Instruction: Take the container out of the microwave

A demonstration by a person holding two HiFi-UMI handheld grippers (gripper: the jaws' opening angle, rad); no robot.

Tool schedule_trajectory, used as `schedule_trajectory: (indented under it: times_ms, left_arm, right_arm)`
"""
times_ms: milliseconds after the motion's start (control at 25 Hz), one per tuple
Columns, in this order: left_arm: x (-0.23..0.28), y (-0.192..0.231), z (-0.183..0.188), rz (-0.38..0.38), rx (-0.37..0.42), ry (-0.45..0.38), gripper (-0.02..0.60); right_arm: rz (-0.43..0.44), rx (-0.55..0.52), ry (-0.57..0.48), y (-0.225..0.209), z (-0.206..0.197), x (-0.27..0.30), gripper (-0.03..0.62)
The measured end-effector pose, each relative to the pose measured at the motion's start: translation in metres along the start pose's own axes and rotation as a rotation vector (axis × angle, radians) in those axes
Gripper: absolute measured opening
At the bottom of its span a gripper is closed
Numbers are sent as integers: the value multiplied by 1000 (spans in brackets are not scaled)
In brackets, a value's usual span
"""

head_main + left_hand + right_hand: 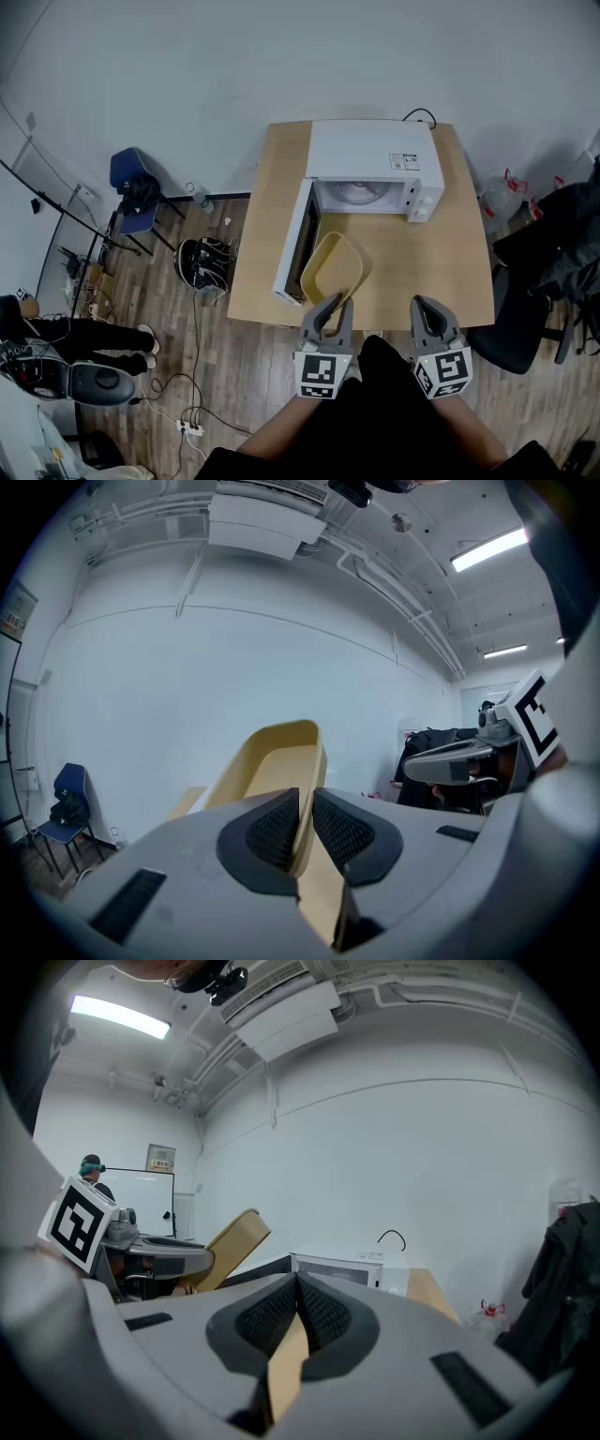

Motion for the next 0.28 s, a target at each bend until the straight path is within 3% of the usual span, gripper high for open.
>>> schedule_trajectory:
  times_ms: [280]
  left_arm:
    - [5,3,-3,3,-47,11,49]
  right_arm:
    - [-7,15,1,-7,-2,9,60]
Point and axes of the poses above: the fingertips, and each gripper's own axes: x forward along the fingers, y to its left, z out of its top, the point moved 10 cm from there along -x, backward along the fingers, and after that the axes turned 12 degrees about -x, right-handed, at the moved point
